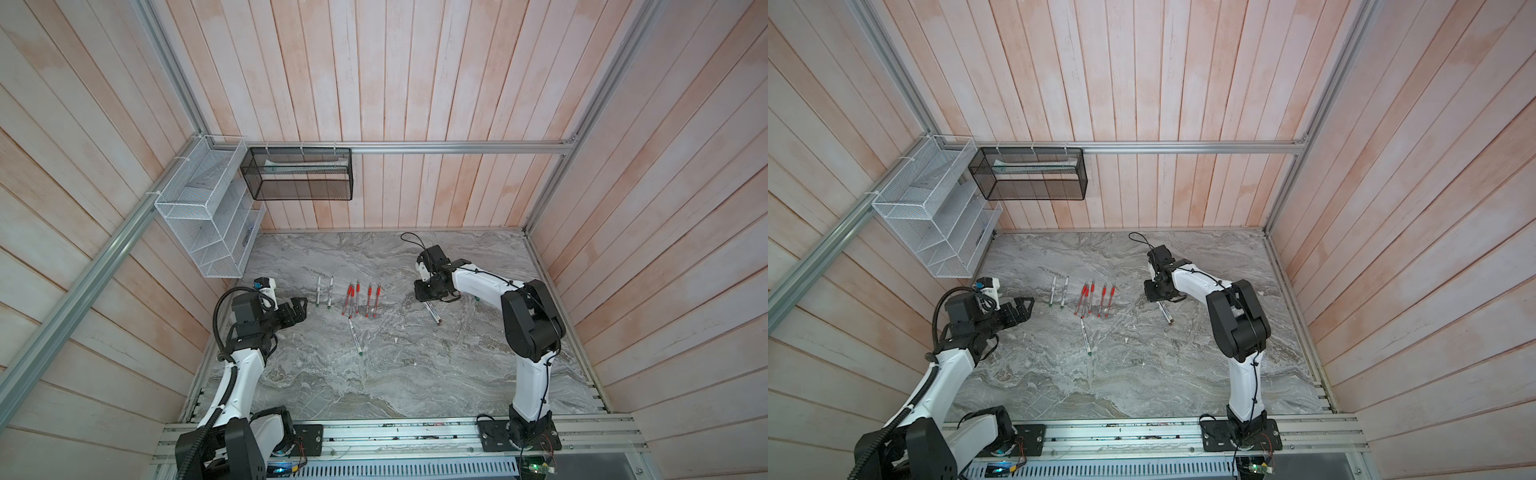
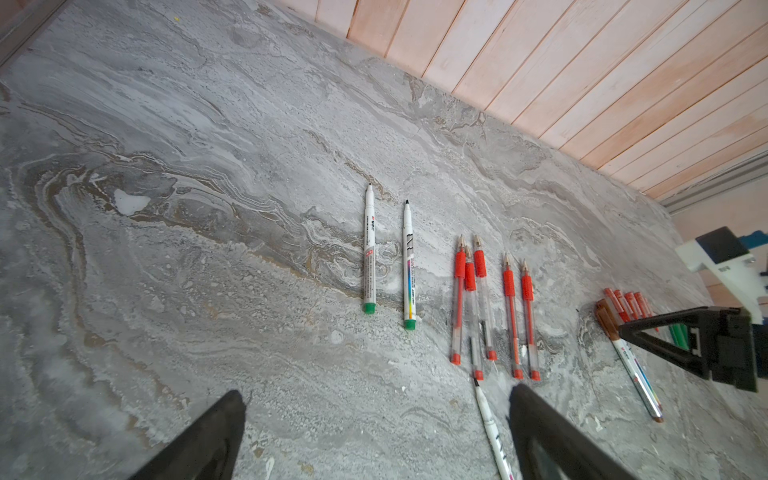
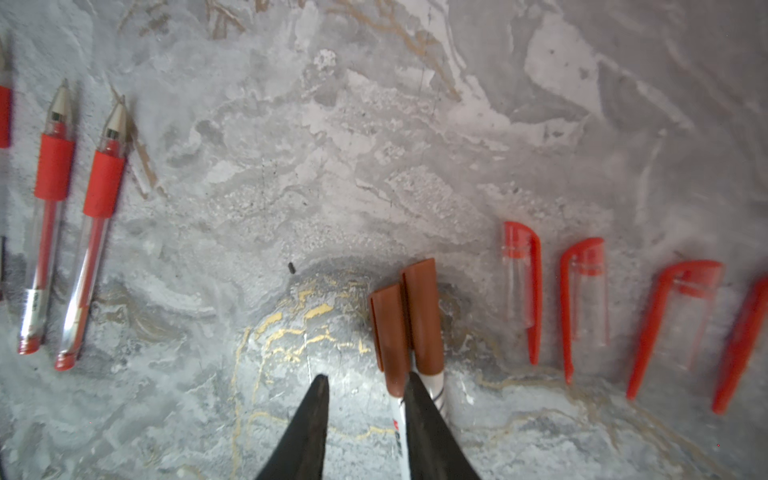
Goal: Open the pen caps
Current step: 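Move the right gripper to the pile and close it on a brown-capped marker, then lift the brown-capped marker with the right gripper while the left moves in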
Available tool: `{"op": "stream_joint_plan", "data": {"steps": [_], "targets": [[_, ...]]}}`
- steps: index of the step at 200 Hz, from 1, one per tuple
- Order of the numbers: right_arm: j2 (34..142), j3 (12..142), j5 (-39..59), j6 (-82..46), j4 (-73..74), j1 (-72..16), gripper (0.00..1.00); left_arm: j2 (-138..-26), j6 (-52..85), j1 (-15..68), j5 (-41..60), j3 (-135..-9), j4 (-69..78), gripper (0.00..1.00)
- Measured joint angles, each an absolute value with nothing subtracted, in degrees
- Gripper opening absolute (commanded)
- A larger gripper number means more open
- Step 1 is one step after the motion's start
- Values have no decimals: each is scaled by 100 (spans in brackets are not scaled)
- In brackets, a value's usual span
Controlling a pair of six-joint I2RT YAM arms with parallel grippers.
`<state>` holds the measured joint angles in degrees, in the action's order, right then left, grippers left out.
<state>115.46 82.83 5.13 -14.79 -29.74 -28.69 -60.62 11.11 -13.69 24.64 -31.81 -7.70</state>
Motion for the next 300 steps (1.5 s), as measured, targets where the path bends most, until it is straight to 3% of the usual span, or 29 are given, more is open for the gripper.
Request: {"op": "stream_joint_plan", "data": {"steps": [146, 253, 300], "targets": [[11804, 8261, 482, -1483, -2862, -2869, 27, -6014, 1111, -1369, 2506, -3181, -770, 100], [11841, 8289, 296, -1459, -2825, -2902, 14, -5933, 1111, -1319, 2534, -3181, -770, 100], [11852, 8388, 309, -1474, -2860, -2906, 13, -5894, 1022, -1168, 2547, -3242, -847, 100]]}}
